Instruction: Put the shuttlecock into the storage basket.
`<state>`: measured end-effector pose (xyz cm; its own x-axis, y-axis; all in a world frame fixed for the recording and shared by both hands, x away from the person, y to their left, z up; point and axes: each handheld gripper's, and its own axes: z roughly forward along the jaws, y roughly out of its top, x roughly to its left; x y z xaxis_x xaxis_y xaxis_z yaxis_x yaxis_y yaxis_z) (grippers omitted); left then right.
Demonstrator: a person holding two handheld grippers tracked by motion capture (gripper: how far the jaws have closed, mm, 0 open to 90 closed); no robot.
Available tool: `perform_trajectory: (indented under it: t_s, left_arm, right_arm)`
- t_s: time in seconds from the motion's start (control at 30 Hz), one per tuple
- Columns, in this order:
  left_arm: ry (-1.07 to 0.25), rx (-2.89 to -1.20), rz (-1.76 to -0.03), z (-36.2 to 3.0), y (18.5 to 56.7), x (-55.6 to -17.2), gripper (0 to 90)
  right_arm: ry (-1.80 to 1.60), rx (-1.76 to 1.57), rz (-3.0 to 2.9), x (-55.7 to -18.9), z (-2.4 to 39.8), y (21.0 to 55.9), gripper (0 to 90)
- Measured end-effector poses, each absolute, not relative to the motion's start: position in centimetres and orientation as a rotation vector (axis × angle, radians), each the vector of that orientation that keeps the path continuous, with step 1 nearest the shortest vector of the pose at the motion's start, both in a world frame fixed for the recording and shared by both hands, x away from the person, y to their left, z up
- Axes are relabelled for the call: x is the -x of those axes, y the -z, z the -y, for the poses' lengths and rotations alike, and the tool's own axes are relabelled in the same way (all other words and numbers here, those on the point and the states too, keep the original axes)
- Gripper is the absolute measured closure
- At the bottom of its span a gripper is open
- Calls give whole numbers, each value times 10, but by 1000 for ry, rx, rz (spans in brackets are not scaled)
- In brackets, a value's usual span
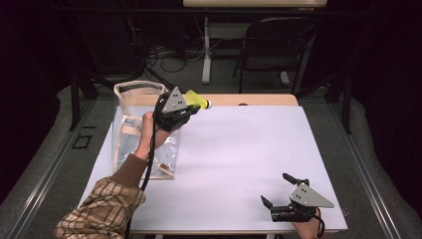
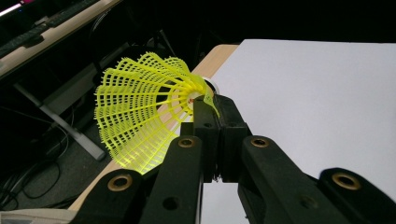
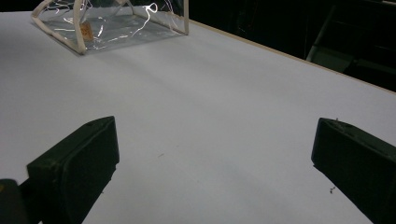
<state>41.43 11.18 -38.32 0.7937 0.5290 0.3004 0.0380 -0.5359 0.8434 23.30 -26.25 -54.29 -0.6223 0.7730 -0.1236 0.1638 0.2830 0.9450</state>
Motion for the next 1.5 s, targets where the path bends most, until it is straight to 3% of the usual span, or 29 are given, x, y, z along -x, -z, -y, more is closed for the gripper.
perform_trajectory:
  t_s: [1.5]
  left_arm:
    - [-757, -1996, -472, -136, 354, -426, 892]
  right_arm:
    - [-1349, -843, -1981, -233, 262, 544, 5]
